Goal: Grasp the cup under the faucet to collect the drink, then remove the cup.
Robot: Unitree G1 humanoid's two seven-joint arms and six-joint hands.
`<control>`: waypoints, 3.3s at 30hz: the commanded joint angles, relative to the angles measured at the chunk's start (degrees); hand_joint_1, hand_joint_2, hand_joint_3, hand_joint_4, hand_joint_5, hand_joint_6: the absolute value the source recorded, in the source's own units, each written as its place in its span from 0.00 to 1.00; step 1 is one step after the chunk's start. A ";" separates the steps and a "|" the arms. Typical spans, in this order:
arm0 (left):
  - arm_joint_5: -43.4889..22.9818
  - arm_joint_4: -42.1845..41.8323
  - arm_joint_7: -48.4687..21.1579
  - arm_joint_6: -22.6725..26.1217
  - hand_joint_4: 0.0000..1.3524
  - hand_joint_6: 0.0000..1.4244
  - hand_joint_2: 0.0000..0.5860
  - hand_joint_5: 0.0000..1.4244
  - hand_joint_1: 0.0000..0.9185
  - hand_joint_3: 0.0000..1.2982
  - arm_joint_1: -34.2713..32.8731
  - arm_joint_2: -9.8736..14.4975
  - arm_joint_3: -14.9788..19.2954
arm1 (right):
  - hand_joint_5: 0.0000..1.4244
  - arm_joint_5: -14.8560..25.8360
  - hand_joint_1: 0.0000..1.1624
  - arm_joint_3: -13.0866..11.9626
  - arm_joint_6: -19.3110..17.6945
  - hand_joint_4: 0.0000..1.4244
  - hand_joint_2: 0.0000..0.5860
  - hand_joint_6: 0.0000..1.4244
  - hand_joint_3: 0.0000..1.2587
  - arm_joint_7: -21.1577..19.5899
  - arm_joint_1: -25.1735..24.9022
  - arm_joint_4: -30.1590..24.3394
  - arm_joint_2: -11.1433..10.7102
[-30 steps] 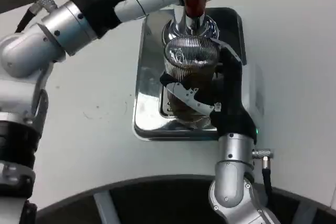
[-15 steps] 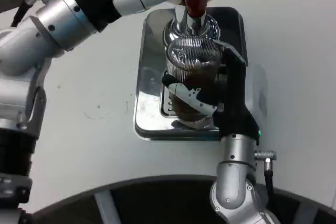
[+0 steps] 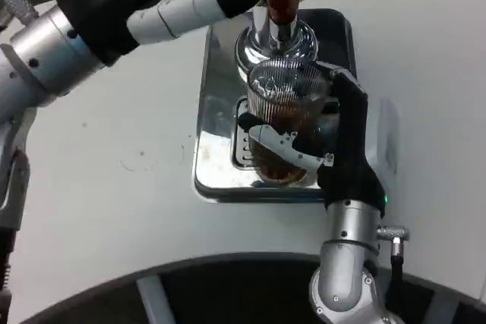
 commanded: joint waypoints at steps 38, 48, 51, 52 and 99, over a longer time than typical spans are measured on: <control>-4.35 -16.36 3.63 3.53 0.13 0.15 0.13 0.19 0.00 0.11 33.49 5.20 13.48 | 0.90 -3.44 0.87 -1.02 2.84 0.72 0.23 1.00 0.64 2.51 11.46 -16.82 0.67; -0.44 -13.63 4.52 1.30 0.13 0.15 0.13 0.19 0.00 0.11 37.16 5.63 13.27 | 0.91 -4.09 0.90 -0.57 3.81 0.75 0.23 1.00 0.68 3.89 14.54 -22.19 0.62; 1.23 -13.14 5.15 0.26 0.13 0.15 0.13 0.19 0.00 0.11 37.88 5.73 13.09 | 0.91 -4.19 0.90 -0.39 4.08 0.75 0.23 1.00 0.69 4.10 15.02 -23.47 0.69; 2.47 -13.06 5.58 -0.33 0.13 0.14 0.14 0.18 0.00 0.11 38.34 5.89 13.01 | 0.91 -4.23 0.90 -0.25 4.21 0.76 0.23 1.00 0.69 4.22 15.27 -24.24 0.72; 16.18 -29.76 11.59 -3.93 0.00 0.02 0.14 0.00 0.00 0.03 56.44 11.82 19.86 | 0.92 -5.41 0.95 9.31 1.12 0.79 0.21 0.99 0.74 20.45 31.43 -48.47 -3.79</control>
